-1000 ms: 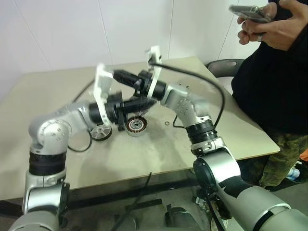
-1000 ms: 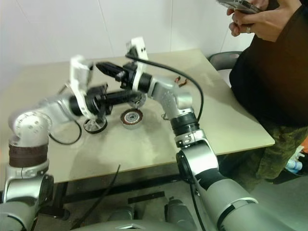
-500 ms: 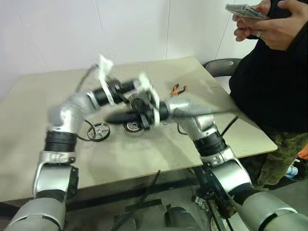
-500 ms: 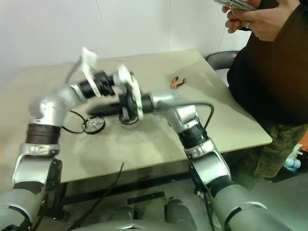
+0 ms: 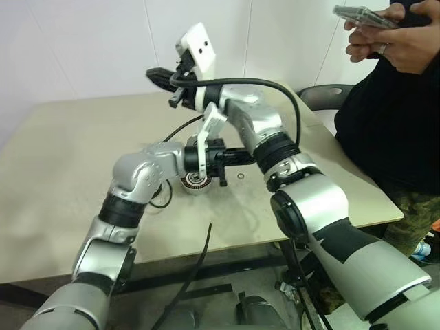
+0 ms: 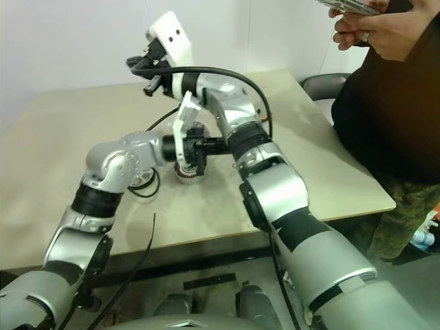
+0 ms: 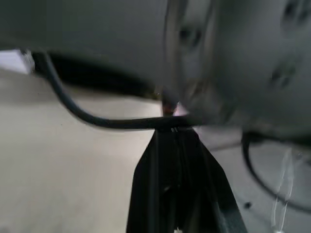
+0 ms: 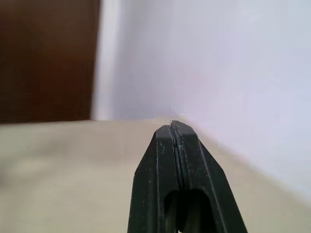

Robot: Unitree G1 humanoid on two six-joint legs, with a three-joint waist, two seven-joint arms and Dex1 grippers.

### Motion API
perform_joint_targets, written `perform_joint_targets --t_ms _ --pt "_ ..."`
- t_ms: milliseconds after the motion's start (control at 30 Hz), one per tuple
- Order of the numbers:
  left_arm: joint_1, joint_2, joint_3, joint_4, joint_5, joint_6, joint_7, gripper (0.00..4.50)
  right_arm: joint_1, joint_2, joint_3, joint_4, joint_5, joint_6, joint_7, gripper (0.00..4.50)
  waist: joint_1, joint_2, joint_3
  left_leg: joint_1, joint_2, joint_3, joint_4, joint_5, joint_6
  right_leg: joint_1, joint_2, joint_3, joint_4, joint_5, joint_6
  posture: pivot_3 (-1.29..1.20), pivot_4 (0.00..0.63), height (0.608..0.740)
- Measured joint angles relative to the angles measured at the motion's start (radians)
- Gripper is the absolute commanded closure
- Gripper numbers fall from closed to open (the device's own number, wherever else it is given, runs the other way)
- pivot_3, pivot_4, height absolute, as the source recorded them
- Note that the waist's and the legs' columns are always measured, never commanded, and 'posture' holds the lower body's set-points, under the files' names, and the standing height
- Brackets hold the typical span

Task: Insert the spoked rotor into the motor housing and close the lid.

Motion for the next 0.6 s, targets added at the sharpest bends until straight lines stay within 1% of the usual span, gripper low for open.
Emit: perform_joint_targets --t_ms 67,133,167,233,333,467,600 --pt "-0.009 -0.033 -0.038 0.074 0.019 -0.058 -0.010 4.48 0.037 -0.024 -0.006 -0.014 -0.012 0.007 0.054 4.50 -0.007 0.000 0.000 0.001 0.001 0.000 -0.001 0.000 0.000 0.001 0.000 0.001 0.000 0.000 0.000 0.00 0.000 0.740" --pt "-0.009 -0.059 -0.099 0.157 0.031 -0.105 -0.027 4.48 0.113 -0.043 -0.017 -0.046 -0.013 0.038 0.097 4.50 -0.012 0.000 0.000 0.000 0.002 0.000 0.000 0.000 0.000 -0.002 0.001 0.002 0.002 0.000 0.000 0.00 0.000 0.740" --pt "-0.008 -0.058 -0.123 0.179 0.032 -0.106 -0.055 4.48 0.149 -0.045 -0.018 -0.077 -0.013 0.060 0.107 4.50 -0.018 0.001 0.000 -0.003 0.003 0.001 0.000 0.000 0.000 -0.006 0.001 0.003 0.004 0.000 0.000 0.00 0.000 0.740" --pt "-0.008 -0.046 -0.129 0.181 0.027 -0.106 -0.096 4.48 0.161 -0.044 -0.020 -0.110 -0.010 0.085 0.113 4.50 -0.035 0.001 0.001 -0.006 0.005 0.001 -0.001 0.001 -0.002 -0.011 0.002 0.005 0.007 0.000 0.000 0.00 0.000 0.740" --pt "-0.015 0.013 -0.129 0.127 0.018 -0.106 -0.142 4.48 0.140 -0.016 -0.050 -0.168 0.013 0.136 0.128 4.50 -0.058 0.001 0.000 -0.004 0.007 0.001 -0.002 0.001 -0.002 -0.012 0.004 0.006 0.008 0.000 0.000 0.00 0.000 0.740" --pt "-0.029 0.099 -0.129 0.021 0.045 -0.140 -0.184 4.48 0.090 0.027 -0.139 -0.276 0.162 0.311 0.213 4.50 -0.058 0.001 0.000 -0.003 0.007 -0.001 -0.002 0.002 -0.003 -0.010 0.003 0.005 0.009 0.000 -0.001 0.00 0.000 0.740" --pt "-0.002 0.163 -0.128 -0.070 0.060 -0.170 -0.213 4.48 0.084 0.063 -0.177 -0.375 0.290 0.461 0.263 4.50 -0.052 0.002 0.000 -0.002 0.005 -0.001 0.000 0.002 -0.002 -0.007 0.001 0.005 0.008 0.000 -0.001 0.00 0.000 0.740"
